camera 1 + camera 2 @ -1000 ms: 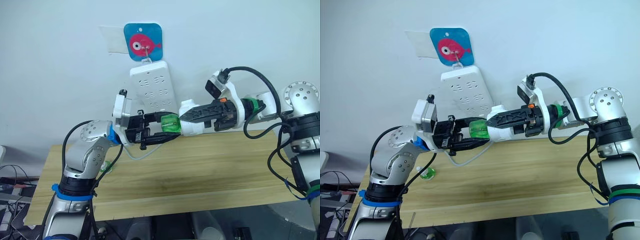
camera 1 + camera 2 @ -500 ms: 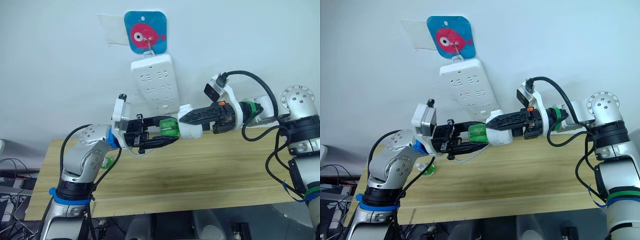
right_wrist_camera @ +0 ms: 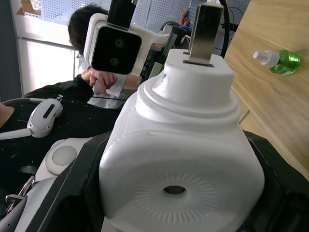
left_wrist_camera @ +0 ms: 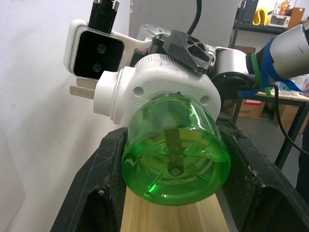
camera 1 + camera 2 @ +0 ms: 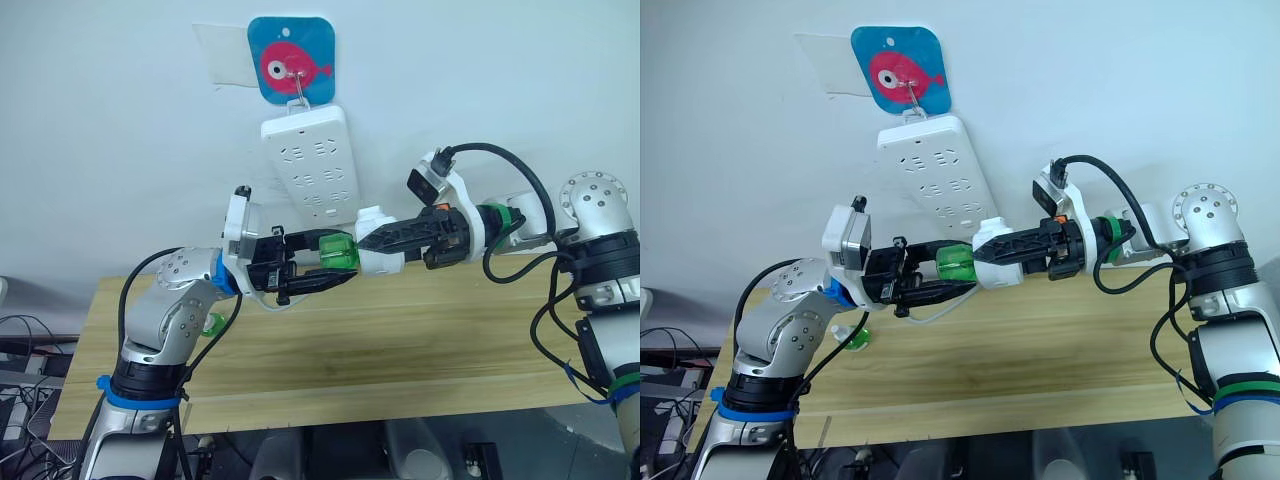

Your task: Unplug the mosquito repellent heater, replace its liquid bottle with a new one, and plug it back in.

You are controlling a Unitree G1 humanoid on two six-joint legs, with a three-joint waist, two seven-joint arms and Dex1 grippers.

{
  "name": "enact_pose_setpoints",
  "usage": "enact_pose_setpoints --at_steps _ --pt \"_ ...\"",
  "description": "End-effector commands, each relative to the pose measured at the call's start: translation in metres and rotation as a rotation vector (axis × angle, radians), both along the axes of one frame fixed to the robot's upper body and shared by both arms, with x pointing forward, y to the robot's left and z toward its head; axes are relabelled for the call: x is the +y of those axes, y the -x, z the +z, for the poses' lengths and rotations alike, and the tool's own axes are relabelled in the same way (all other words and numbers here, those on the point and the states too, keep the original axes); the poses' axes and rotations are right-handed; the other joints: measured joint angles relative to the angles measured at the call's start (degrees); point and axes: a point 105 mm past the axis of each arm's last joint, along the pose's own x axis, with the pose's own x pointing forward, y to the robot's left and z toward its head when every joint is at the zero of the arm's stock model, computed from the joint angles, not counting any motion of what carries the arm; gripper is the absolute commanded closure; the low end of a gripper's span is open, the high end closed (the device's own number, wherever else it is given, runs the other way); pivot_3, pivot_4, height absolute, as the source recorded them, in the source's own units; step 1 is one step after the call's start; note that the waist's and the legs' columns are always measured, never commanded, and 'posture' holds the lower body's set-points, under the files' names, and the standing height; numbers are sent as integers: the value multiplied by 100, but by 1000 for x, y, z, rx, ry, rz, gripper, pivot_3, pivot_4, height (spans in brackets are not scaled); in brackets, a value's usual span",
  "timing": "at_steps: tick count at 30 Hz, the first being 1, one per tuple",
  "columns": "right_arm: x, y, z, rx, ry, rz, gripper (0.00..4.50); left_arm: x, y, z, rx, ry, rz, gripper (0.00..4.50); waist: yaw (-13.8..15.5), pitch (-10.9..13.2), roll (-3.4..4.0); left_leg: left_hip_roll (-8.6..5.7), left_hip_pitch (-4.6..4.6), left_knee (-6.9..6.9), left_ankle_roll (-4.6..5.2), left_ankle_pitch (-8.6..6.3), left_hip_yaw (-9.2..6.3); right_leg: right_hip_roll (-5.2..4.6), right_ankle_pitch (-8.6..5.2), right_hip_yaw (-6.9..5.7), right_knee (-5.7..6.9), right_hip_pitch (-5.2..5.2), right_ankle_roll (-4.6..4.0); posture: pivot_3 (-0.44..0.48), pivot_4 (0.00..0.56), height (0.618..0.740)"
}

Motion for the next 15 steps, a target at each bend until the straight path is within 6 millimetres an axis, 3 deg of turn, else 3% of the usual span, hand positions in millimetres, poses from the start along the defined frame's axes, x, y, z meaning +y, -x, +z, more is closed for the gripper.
enact_pose_setpoints --at_steps 1,15 --pt "-1 6 10 -14 -43 34 1304 -1 7 8 -44 11 -24 2222 0 12 -1 0 0 0 0 0 0 0 0 0 0 0 0 -172 290 740" --pt "-4 9 17 -35 -68 46 1305 0 2 0 -28 -56 18 2222 -4 22 0 0 -45 5 -3 2 -6 -1 2 -11 -7 -36 -1 -180 287 740"
